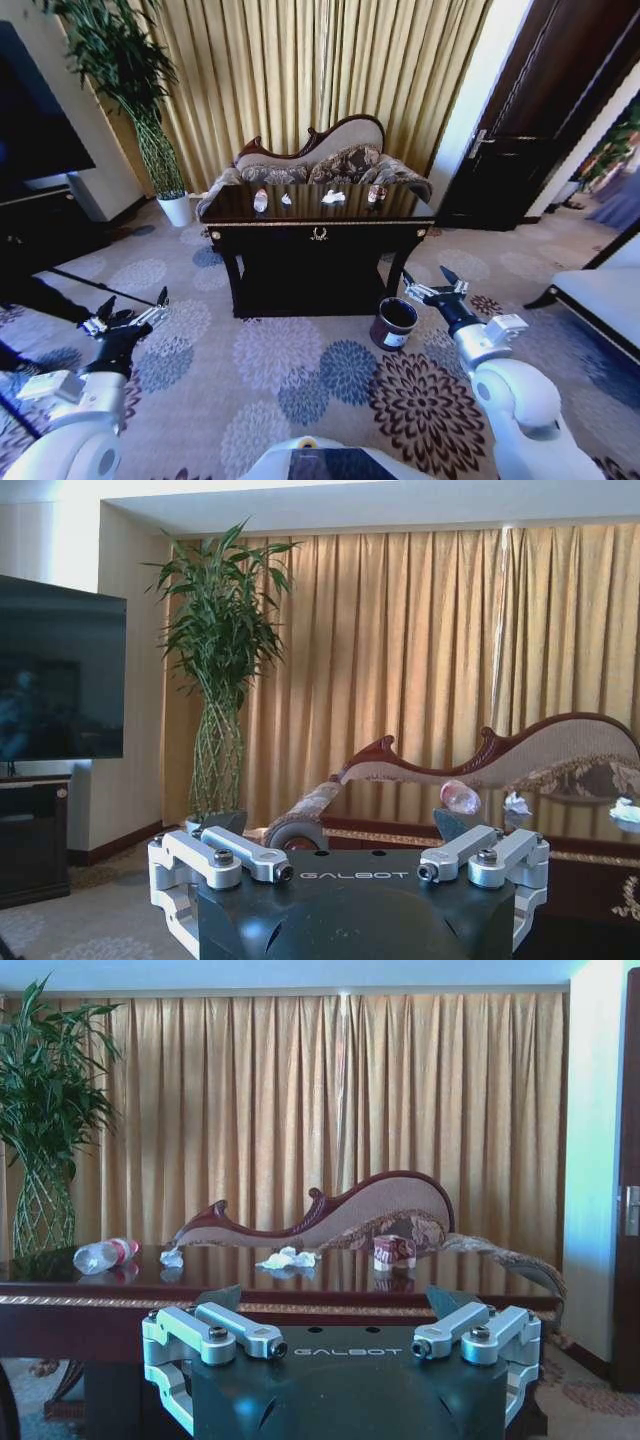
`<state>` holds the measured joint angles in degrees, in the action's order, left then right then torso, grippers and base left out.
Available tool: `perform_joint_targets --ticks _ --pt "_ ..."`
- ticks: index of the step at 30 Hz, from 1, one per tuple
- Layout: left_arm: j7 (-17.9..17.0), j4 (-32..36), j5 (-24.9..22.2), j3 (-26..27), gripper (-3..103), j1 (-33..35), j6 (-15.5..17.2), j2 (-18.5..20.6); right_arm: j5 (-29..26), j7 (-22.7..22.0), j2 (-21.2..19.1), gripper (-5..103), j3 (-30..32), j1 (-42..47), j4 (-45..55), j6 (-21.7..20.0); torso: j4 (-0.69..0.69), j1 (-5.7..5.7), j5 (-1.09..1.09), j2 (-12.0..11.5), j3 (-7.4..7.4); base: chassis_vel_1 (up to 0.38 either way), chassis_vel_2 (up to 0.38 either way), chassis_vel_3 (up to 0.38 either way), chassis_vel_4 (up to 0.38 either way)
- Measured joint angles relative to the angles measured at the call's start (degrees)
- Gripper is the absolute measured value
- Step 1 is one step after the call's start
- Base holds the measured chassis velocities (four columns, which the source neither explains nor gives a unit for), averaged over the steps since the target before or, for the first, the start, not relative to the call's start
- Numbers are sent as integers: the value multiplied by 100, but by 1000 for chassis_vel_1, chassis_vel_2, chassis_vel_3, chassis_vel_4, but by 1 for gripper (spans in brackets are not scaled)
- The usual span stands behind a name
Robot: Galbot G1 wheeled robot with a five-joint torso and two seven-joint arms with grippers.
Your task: Move to the front of the table and place the trash on the table into the trash bin.
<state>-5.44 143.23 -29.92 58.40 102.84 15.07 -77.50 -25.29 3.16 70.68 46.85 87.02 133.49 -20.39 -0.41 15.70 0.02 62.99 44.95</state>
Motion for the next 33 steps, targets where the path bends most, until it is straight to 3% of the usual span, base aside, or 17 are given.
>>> perform_joint_targets --ticks 33 --pt "93 1 21 -27 100 12 -24 -72 87 24 79 100 -106 14 -44 29 -1 1 0 0 1 -234 234 230 -235"
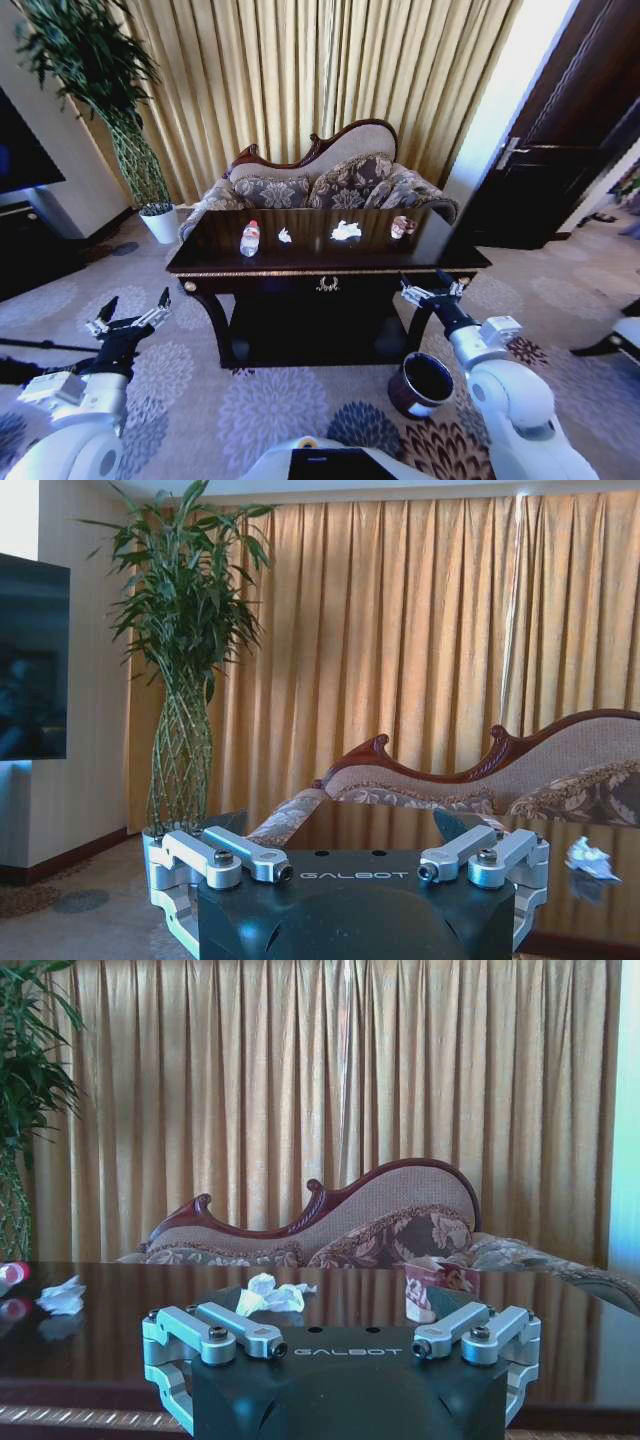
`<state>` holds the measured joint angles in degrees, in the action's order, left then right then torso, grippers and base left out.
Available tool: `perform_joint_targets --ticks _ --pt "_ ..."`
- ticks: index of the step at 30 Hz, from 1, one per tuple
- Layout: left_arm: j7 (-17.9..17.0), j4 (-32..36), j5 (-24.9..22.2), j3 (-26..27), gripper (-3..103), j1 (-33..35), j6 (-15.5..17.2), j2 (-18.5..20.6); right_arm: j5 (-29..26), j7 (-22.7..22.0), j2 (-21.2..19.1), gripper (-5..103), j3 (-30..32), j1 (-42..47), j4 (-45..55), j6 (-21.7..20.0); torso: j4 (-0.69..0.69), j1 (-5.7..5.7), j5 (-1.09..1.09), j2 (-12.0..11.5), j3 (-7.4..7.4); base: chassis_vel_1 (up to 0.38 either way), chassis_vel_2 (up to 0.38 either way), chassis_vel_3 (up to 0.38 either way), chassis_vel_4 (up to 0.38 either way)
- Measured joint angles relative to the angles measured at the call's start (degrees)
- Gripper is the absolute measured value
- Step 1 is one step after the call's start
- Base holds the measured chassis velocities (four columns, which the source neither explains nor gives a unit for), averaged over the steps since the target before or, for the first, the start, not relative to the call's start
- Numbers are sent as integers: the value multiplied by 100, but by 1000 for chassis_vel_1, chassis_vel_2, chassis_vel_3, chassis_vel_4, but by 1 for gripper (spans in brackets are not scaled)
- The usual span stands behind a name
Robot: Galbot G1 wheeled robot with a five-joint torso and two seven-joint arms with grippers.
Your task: Move to the front of the table and place the trash on the table into the trash bin.
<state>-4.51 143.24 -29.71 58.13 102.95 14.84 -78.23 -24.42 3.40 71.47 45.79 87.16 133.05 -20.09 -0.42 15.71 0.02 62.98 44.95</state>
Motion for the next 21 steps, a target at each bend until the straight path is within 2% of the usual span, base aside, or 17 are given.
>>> perform_joint_targets --ticks 11,21 --pt "8 0 2 -11 100 2 -3 -12 20 -1 12 100 -32 30 -69 241 0 4 -1 -2 2 -227 212 221 -213" --pt "10 0 1 -7 100 16 -9 -30 23 -11 47 100 -65 41 -68 253 0 -7 0 3 -3 -6 -9 -4 -13"
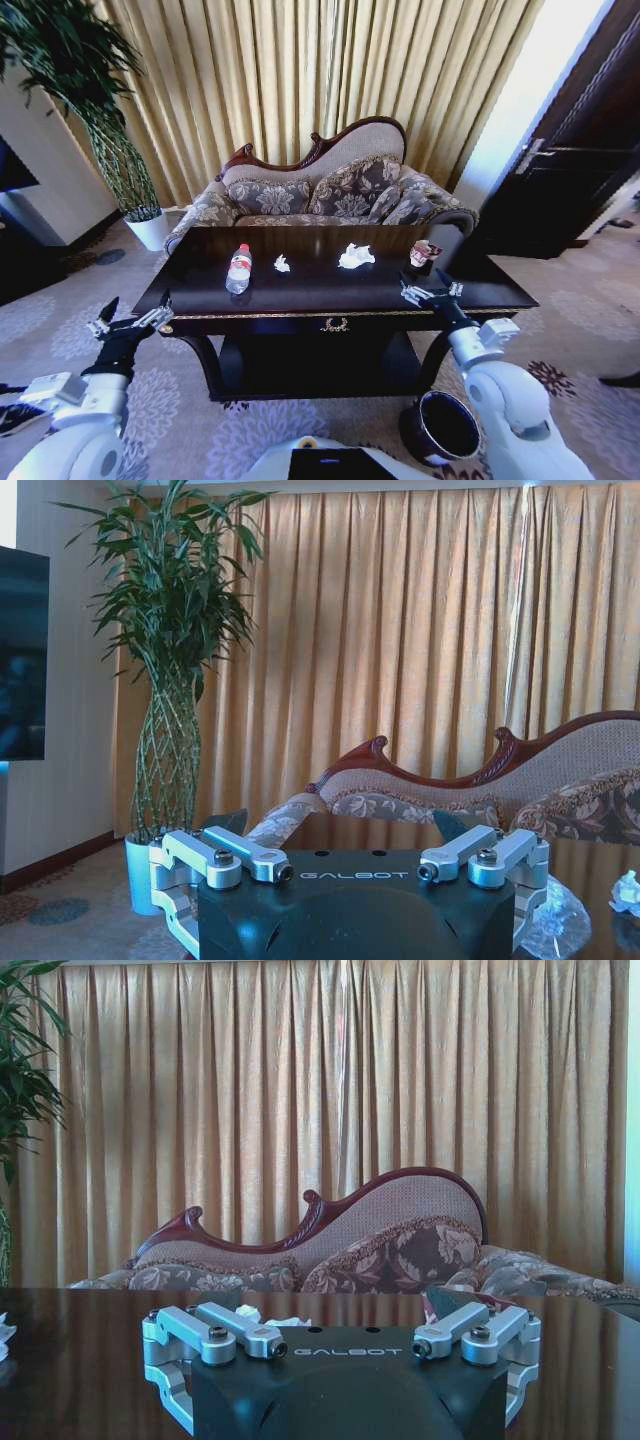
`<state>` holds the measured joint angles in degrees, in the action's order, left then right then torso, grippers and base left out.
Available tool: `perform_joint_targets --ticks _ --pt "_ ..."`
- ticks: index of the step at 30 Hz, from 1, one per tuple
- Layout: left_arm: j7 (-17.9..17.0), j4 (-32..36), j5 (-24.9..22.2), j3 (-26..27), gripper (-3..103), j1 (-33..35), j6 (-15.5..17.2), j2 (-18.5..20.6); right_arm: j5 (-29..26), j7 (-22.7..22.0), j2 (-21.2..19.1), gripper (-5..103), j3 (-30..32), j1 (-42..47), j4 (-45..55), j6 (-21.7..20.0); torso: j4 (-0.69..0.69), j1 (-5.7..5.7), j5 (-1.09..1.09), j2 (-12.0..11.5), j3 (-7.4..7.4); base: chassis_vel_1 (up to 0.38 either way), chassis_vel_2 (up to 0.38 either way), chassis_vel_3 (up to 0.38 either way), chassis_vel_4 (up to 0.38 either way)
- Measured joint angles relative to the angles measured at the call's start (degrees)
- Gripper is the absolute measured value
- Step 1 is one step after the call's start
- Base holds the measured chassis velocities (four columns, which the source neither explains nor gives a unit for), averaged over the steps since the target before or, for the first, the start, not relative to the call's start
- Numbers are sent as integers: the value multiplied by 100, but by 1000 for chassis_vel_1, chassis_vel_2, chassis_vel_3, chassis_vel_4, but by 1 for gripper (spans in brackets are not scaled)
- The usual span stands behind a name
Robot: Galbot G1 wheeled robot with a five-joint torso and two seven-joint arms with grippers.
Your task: Move to the front of the table and place the trash on the table into the trash bin.
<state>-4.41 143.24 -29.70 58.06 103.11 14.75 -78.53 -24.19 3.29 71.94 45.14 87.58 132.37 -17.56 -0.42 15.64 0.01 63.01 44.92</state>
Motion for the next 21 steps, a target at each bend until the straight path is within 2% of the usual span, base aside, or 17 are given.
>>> perform_joint_targets --ticks 6,21 --pt "0 0 -1 2 100 8 -2 -15 1 -1 -6 100 32 22 70 -140 0 7 0 -3 4 7 -4 -5 10" --pt "12 0 -2 19 100 30 -78 -22 3 4 1 100 51 55 130 -170 0 6 0 -3 3 -12 -10 9 14"
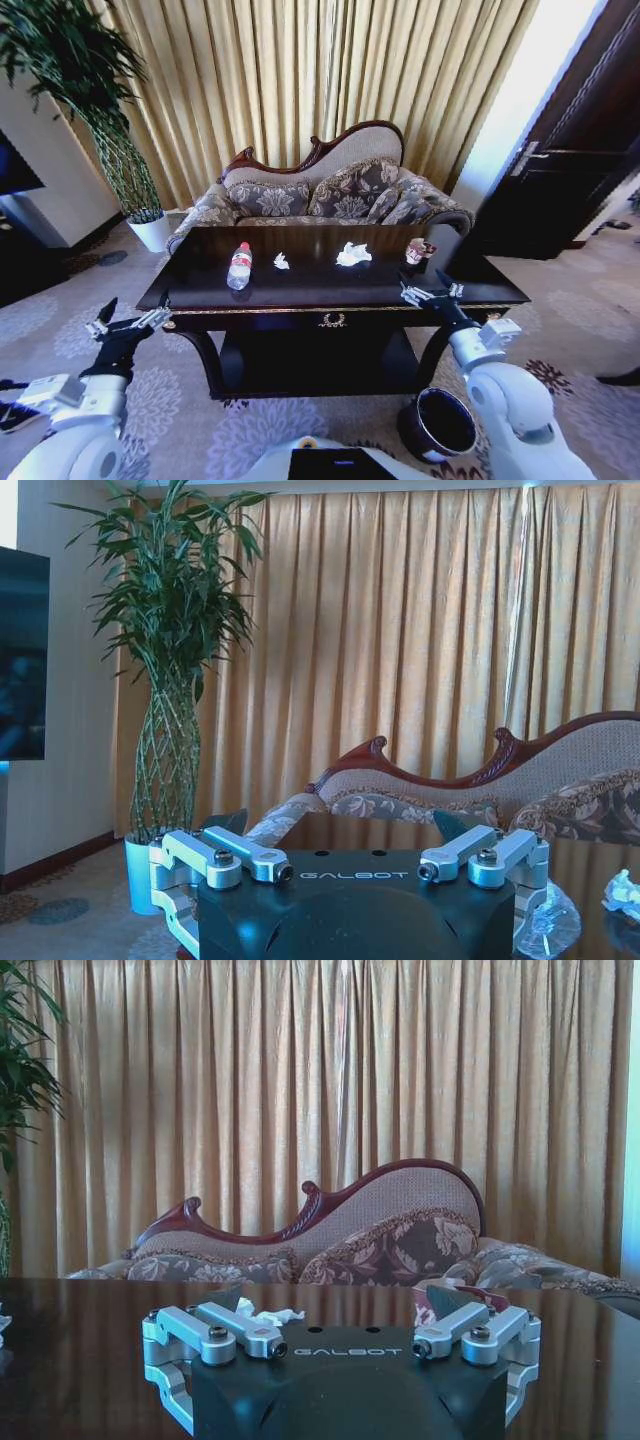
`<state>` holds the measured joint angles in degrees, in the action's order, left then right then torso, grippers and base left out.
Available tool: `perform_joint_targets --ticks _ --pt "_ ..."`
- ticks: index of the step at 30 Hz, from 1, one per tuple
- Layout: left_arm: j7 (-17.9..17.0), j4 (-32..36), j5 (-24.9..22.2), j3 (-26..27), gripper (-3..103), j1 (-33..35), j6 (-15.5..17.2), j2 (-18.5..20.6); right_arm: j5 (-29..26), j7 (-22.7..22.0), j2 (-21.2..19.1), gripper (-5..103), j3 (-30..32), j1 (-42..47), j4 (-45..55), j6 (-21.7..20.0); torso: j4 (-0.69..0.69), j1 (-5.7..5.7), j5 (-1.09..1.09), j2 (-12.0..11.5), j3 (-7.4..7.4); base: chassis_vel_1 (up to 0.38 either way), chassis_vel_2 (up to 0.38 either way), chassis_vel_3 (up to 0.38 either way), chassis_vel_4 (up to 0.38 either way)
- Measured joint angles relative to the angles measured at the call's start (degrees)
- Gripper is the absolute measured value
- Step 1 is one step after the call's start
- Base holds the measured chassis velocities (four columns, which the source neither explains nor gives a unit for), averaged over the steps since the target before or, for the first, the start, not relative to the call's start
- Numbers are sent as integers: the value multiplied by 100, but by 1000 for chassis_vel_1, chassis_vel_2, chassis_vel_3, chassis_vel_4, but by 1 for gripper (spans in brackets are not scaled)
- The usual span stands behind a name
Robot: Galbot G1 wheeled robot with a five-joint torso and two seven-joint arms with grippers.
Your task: Move to the front of the table and place the trash on the table into the trash bin.
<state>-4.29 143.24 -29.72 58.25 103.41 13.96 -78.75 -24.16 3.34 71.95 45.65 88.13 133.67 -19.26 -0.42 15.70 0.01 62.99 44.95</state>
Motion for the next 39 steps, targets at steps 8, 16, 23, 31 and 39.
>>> perform_joint_targets --ticks 8,16,23,31,39 --pt "5 0 0 1 100 5 -12 -8 1 4 -1 100 8 12 12 -1 0 0 0 0 0 -62 -50 74 54" --pt "9 0 8 -11 100 20 -33 -33 54 8 2 100 -47 51 -9 109 0 0 -2 0 0 -50 -58 48 60" --pt "9 0 16 -28 100 20 -32 -17 17 -60 -126 100 -95 -65 -159 113 1 0 1 0 0 0 0 0 0" --pt "9 0 41 -79 100 4 -27 -19 130 72 -117 100 -97 -88 -195 36 0 0 0 0 0 0 0 0 0" --pt "17 0 85 -91 100 4 -24 -31 158 137 -58 100 -120 -90 -223 34 0 0 0 -1 0 0 0 0 0"
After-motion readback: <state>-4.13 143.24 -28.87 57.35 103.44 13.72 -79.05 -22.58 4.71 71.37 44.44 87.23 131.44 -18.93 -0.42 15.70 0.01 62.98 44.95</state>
